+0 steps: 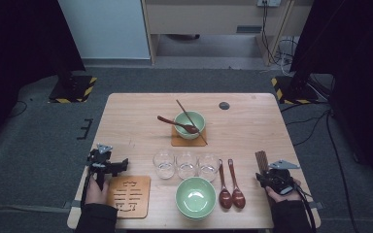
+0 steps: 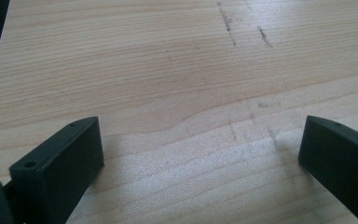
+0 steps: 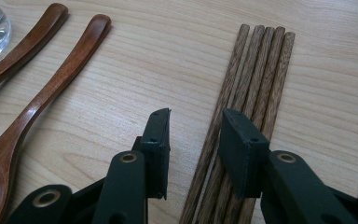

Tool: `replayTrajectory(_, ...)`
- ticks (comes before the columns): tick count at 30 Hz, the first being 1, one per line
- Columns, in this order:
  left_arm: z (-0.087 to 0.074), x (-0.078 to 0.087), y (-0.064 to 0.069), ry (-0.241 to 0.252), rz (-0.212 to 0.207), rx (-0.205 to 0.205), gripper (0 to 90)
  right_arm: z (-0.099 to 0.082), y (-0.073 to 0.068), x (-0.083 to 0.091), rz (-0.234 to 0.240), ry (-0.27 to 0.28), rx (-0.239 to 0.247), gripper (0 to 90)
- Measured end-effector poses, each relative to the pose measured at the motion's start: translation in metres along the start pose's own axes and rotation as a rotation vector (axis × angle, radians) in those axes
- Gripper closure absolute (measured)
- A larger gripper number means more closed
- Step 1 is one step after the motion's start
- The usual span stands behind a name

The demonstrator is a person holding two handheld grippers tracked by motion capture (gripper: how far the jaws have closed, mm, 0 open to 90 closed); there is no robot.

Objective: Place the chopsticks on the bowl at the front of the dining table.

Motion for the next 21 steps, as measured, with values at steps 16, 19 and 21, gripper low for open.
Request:
replayTrajectory(16,0.0,0.0,0.0,0.0,0.0,0.0,0.0,-0.002,-0.012,-0.005,0.017,-0.022,0.03,65.1)
replayTrajectory(19,0.0,0.0,0.0,0.0,0.0,0.0,0.0,-0.002,-0.014,-0.007,0.014,-0.025,0.036,66.0)
replayTrajectory(21,0.0,0.0,0.0,0.0,0.0,0.0,0.0,-0.002,-0.015,-0.008,0.013,-0.024,0.04,67.3)
Point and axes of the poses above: each handheld gripper's, and its own axes: x roughly backward along the jaws, z roughly out of its top, y roughly to its right, the point moved 9 cm from there along -x, roughly forward along the jaws, and after that the axes turned 6 degrees about -x, right-handed, at the moved point
